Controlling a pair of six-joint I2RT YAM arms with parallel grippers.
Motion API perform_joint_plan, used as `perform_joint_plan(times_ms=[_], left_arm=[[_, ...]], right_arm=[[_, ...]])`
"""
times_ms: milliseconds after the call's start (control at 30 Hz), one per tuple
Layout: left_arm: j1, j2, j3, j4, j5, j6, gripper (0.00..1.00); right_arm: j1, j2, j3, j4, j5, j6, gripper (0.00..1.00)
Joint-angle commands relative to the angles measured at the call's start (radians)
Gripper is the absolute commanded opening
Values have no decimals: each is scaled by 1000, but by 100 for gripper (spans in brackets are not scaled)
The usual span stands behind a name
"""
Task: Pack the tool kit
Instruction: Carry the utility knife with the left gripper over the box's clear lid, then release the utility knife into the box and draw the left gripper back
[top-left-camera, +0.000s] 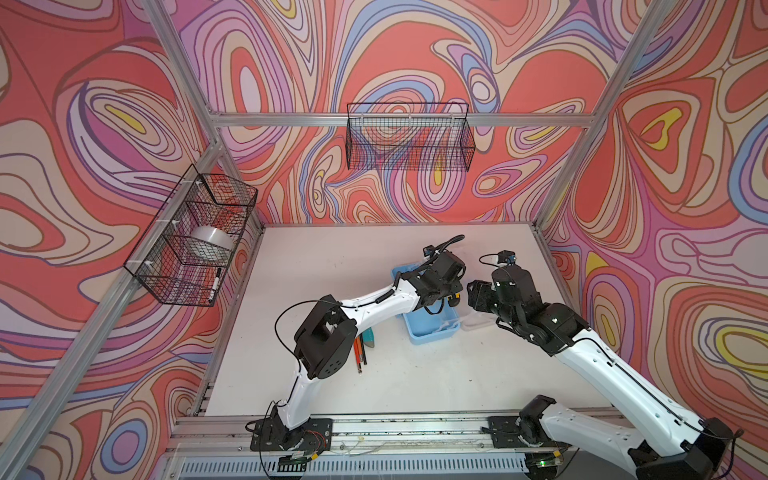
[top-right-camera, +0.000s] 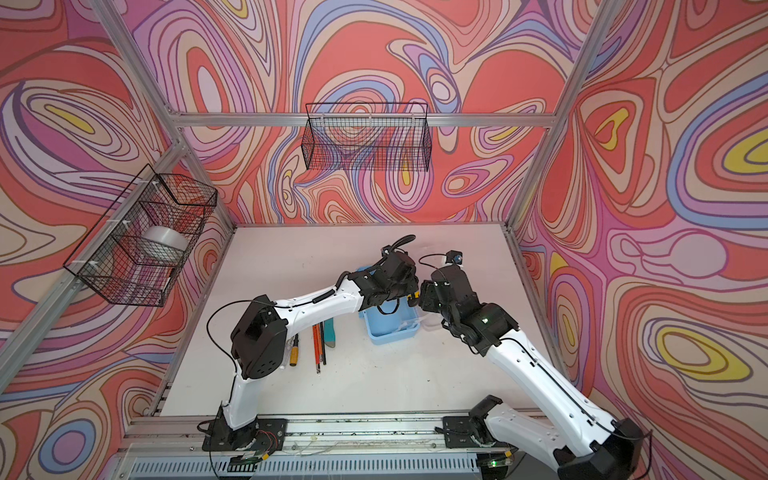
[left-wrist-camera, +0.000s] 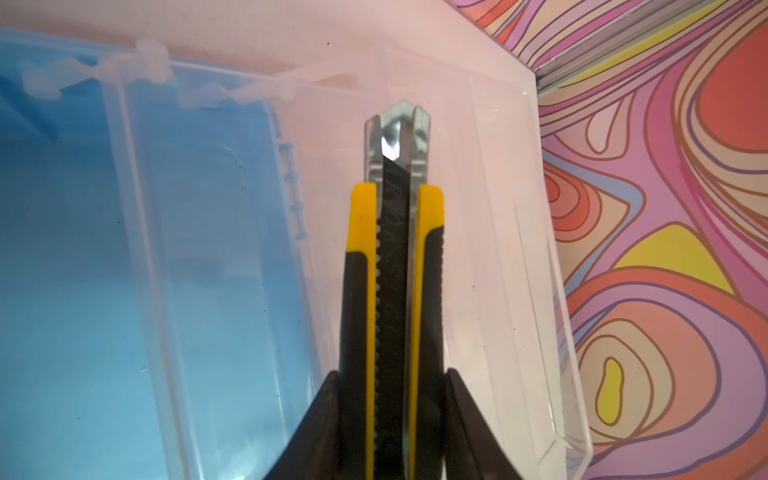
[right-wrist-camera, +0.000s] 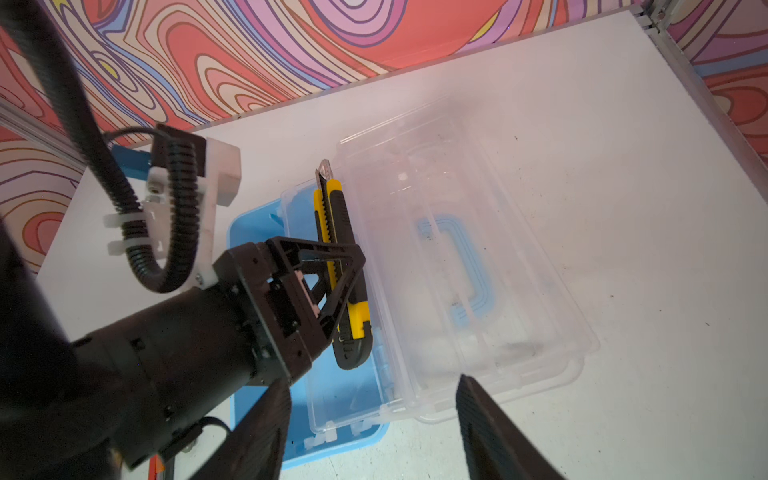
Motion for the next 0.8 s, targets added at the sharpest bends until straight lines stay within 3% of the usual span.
perform_joint_plan(times_ms=[0, 233, 333, 433, 667, 767], left_arm=[[7, -7, -25, 24, -11, -33, 36], [18, 25, -15, 39, 21, -35, 46], [22, 34, -20, 70, 43, -35, 58], [27, 17, -43, 99, 45, -17, 58], [90, -145, -180, 156, 65, 102, 61], [105, -267, -242, 93, 0, 210, 64]], right_arm=[[-5, -6, -4, -18, 10, -12, 67], [-6, 22, 4, -9, 2, -10, 67], [-4, 32, 15, -5, -18, -6, 69], [-6, 45, 30, -4, -26, -10, 69], [-4, 117, 117, -2, -119, -40, 66], [14, 150, 141, 12, -135, -33, 65]])
